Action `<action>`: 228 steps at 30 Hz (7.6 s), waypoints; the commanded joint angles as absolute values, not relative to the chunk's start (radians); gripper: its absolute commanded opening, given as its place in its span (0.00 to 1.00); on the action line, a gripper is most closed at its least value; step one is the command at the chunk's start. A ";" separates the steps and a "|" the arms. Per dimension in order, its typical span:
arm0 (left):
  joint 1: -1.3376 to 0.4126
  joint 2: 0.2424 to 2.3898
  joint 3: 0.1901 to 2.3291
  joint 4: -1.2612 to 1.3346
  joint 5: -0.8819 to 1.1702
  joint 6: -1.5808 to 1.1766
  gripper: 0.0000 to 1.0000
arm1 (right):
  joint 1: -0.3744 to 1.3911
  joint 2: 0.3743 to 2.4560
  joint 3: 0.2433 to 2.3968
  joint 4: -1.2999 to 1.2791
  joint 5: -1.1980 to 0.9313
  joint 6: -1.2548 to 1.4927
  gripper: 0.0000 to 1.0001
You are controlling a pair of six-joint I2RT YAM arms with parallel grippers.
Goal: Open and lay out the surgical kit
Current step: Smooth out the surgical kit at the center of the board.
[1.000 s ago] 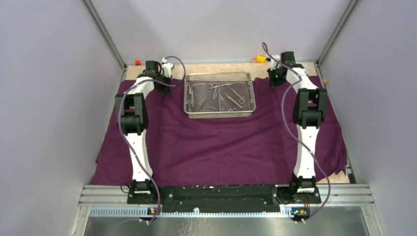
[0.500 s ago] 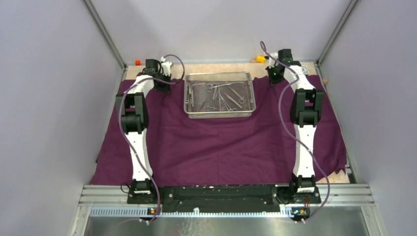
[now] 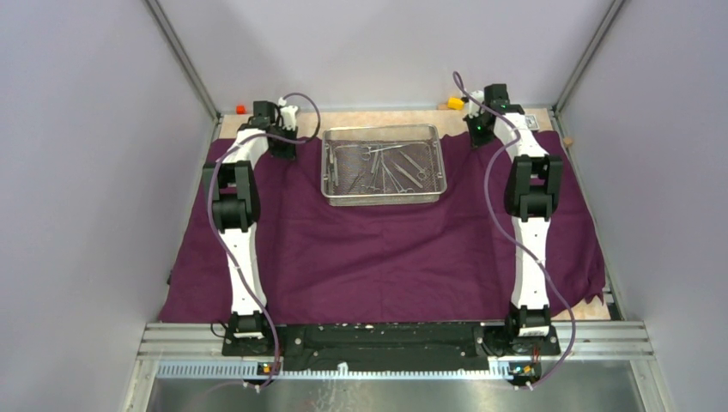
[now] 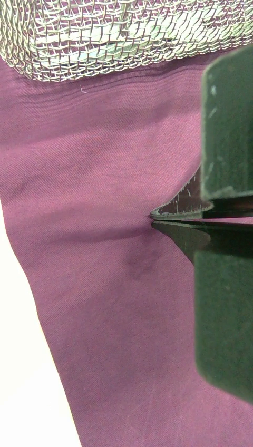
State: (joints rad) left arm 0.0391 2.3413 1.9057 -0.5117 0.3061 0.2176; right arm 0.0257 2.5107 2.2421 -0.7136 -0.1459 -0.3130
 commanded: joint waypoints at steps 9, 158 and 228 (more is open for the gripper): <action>0.064 2.437 1.934 -0.563 0.239 0.214 0.00 | -0.019 2.590 2.243 -0.752 -0.069 -0.350 0.00; 0.222 1.445 0.908 -0.407 0.450 0.435 0.99 | -1.154 1.209 0.876 -1.109 -0.242 -1.491 0.76; 0.222 1.566 1.000 -0.434 0.510 0.392 0.99 | -0.941 1.258 1.120 -1.087 0.004 -1.430 0.52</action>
